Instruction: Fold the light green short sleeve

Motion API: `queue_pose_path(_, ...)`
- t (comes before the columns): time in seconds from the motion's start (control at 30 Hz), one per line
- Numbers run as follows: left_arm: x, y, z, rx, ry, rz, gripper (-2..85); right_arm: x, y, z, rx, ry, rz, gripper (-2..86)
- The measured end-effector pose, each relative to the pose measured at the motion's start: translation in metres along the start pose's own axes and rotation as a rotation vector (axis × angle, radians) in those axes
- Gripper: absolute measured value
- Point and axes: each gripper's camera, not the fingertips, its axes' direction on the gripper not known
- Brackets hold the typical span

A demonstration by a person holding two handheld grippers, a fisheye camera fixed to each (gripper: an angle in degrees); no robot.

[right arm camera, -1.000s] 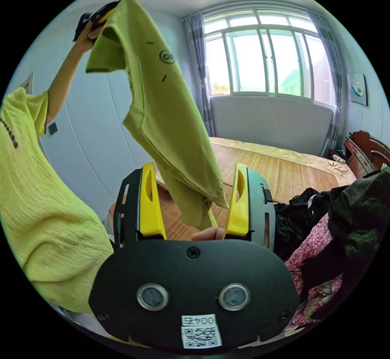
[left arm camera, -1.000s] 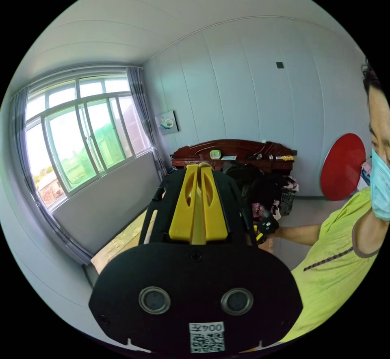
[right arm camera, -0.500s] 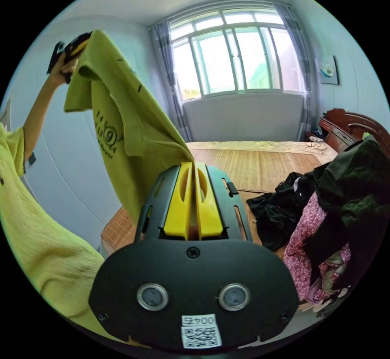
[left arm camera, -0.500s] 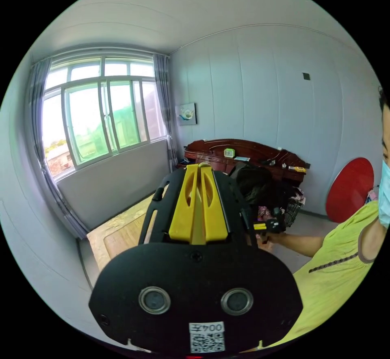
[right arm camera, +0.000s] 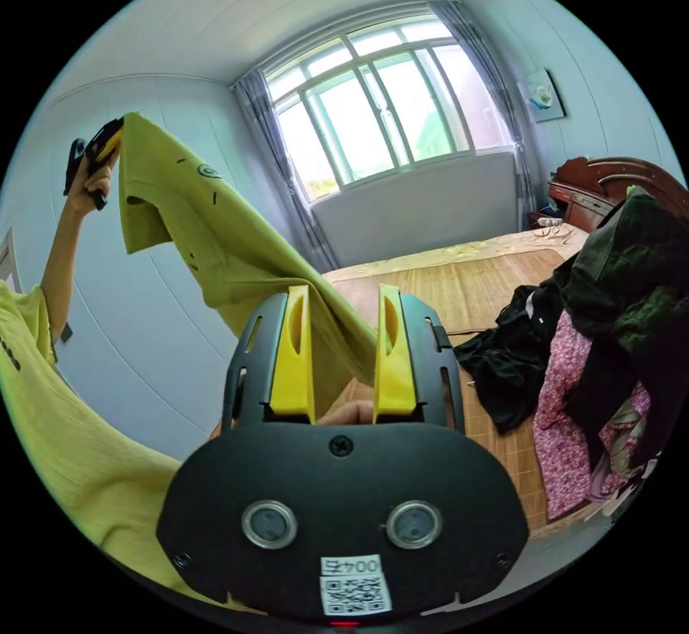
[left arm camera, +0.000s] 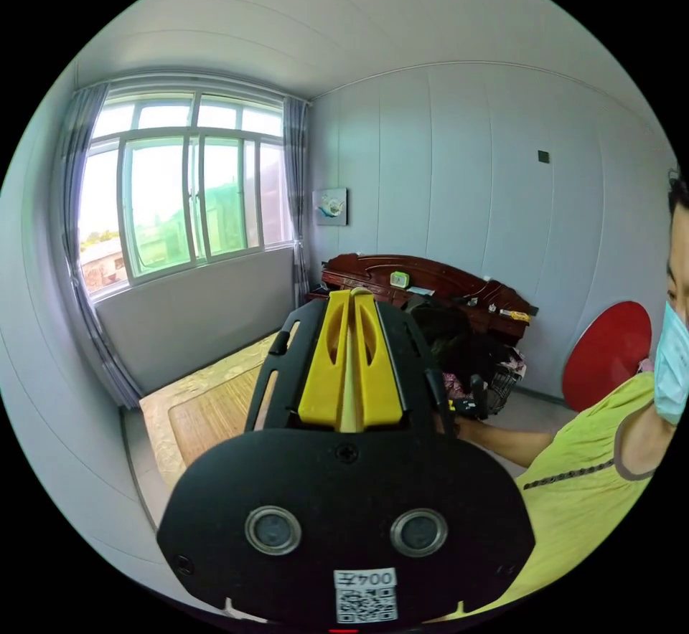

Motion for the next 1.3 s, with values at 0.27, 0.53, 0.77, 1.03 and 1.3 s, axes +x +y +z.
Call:
queue_pose_path(0.27, 0.008, -0.040, 0.000, -0.047, -0.116, -0.031, 0.7, -0.107, 0.027, 0.010, -0.006, -0.037, -0.164, 21.8)
queue_pose_path(0.53, -0.007, -0.040, -0.009, -0.022, -0.140, -0.113, 0.7, -0.223, 0.028, 0.042, -0.020, -0.029, -0.392, 20.5)
queue_pose_path(0.77, -0.012, -0.028, -0.027, -0.002, -0.111, -0.126, 0.7, -0.248, 0.025, 0.045, 0.041, 0.179, -0.424, 15.7)
queue_pose_path(1.03, -0.036, -0.003, -0.042, -0.003, -0.106, -0.154, 0.7, -0.193, 0.003, 0.027, -0.013, 0.190, -0.359, 0.8)
queue_pose_path(1.3, -0.098, 0.075, -0.059, -0.019, -0.299, -0.167, 0.6, -0.075, -0.099, -0.075, 0.092, 0.170, -0.132, -0.8)
